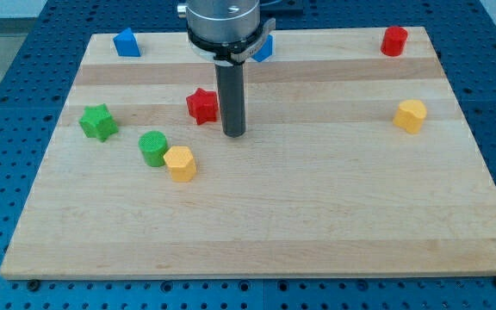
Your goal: Push the red star and yellow hexagon to bottom left
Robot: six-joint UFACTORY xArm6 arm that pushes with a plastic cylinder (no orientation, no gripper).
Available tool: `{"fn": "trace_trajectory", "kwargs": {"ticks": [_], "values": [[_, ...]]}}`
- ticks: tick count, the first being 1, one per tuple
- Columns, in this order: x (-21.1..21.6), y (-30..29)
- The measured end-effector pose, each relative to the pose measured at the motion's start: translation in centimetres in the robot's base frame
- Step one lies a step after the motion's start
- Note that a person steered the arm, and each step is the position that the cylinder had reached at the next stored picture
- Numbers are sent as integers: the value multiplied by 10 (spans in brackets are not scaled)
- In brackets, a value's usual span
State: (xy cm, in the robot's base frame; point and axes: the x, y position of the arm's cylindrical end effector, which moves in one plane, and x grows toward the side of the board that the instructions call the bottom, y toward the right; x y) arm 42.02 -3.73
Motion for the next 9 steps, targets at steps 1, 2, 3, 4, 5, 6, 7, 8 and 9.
{"fn": "trace_trajectory", "kwargs": {"ticks": [1,2,3,4,5,6,7,8,9], "values": [[-6,12],[-30,29],[-53,29],[-66,2],[-69,-37],[-69,-60],[-69,-77],[-67,-79],[-65,-76]]}}
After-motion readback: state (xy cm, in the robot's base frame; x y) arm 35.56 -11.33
